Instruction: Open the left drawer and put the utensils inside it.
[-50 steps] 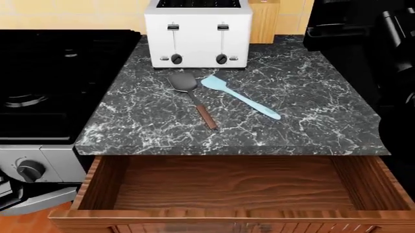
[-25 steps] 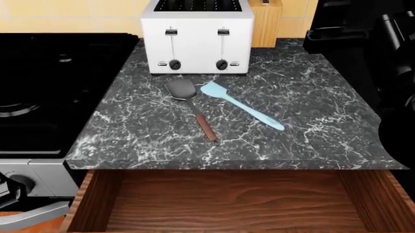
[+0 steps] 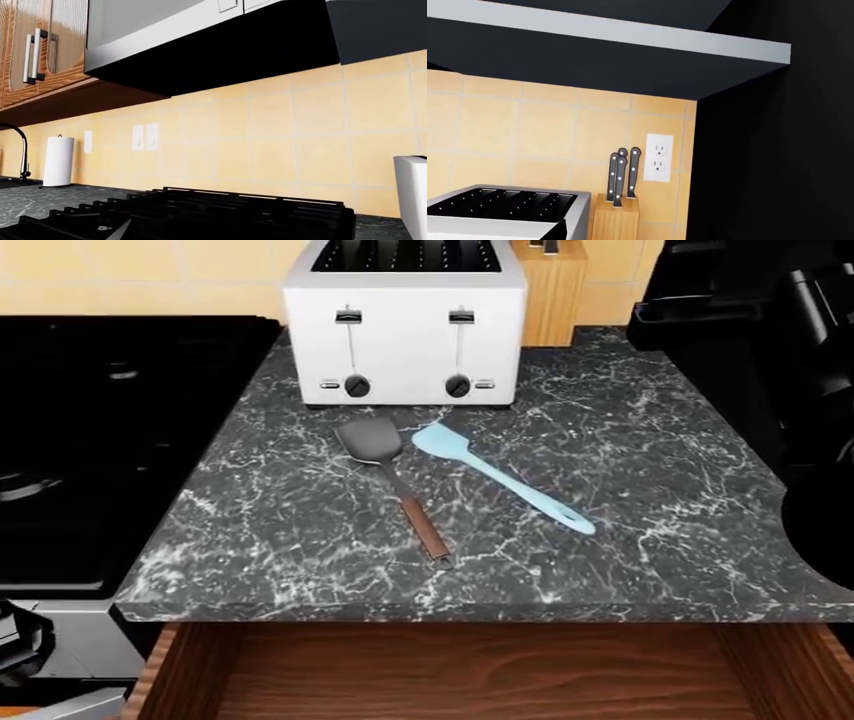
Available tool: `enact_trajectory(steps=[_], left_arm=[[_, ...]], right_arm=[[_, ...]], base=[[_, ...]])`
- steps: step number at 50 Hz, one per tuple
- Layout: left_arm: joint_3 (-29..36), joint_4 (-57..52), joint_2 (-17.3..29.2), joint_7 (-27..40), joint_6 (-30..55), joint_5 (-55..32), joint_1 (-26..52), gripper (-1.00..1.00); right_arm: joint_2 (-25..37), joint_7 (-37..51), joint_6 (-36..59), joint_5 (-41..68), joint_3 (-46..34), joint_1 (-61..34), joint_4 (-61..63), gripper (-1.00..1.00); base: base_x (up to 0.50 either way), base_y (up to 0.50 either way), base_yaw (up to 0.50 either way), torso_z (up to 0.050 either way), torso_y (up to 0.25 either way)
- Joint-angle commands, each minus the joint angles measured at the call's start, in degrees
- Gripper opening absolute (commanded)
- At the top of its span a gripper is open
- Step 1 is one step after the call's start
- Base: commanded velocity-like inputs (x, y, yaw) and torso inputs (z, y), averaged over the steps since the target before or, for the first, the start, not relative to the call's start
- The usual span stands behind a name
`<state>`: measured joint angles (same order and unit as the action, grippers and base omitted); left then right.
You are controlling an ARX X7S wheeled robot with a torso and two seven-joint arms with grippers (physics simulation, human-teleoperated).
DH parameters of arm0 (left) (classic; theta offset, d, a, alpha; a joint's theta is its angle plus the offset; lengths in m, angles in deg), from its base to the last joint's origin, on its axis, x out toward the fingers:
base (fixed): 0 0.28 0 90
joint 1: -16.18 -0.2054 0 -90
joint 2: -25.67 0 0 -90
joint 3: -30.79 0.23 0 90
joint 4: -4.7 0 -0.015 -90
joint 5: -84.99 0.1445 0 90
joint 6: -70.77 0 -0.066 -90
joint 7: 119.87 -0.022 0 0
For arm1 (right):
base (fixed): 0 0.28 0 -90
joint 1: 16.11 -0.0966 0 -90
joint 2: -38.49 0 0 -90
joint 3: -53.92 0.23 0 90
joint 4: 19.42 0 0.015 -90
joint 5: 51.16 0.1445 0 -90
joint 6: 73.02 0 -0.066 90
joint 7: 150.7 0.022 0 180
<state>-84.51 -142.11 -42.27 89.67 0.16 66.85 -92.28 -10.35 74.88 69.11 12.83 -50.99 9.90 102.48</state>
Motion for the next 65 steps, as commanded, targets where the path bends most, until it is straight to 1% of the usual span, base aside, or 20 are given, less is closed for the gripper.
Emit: enact_trajectory(steps=[1, 30, 42, 53, 65], left_arm=[[0.16, 0.02, 0.27, 0.35, -0.16, -0.2, -0.12, 1.0], [0.31, 0.03, 0.93, 1.19, -0.68, -0.47, -0.68, 1.0], [0.7, 0.27, 1.21, 1.5, -0.84, -0.52, -0.67, 1.0], [0.66, 0.25, 1.53, 1.76, -0.9, -0.76, -0.82, 1.0], [0.88, 0.16, 1.86, 2.19, -0.87, -0.75, -0.89, 1.0]], right_arm=[[0.03, 0.03, -0.05, 0.17, -0.08, -0.16, -0.06, 1.0], [0.71, 0.22, -1.09, 0.31, 0.43, 1.13, 0.38, 1.0], [0.51, 0.94, -0.83, 1.58, 0.86, 1.43, -0.63, 1.0], [-0.38, 1.93, 4.37, 9.69, 0.07, 0.66, -5.83, 1.0], [-1.7, 6.07, 9.38, 18.14, -0.6, -0.76, -11.24, 1.0]], base=[[0.12, 0.0, 0.0, 0.0, 0.0], [0.11, 0.0, 0.0, 0.0, 0.0], [0.0, 0.0, 0.0, 0.0, 0.001], [0.0, 0.0, 0.0, 0.0, 0.0], [0.0, 0.0, 0.0, 0.0, 0.0]])
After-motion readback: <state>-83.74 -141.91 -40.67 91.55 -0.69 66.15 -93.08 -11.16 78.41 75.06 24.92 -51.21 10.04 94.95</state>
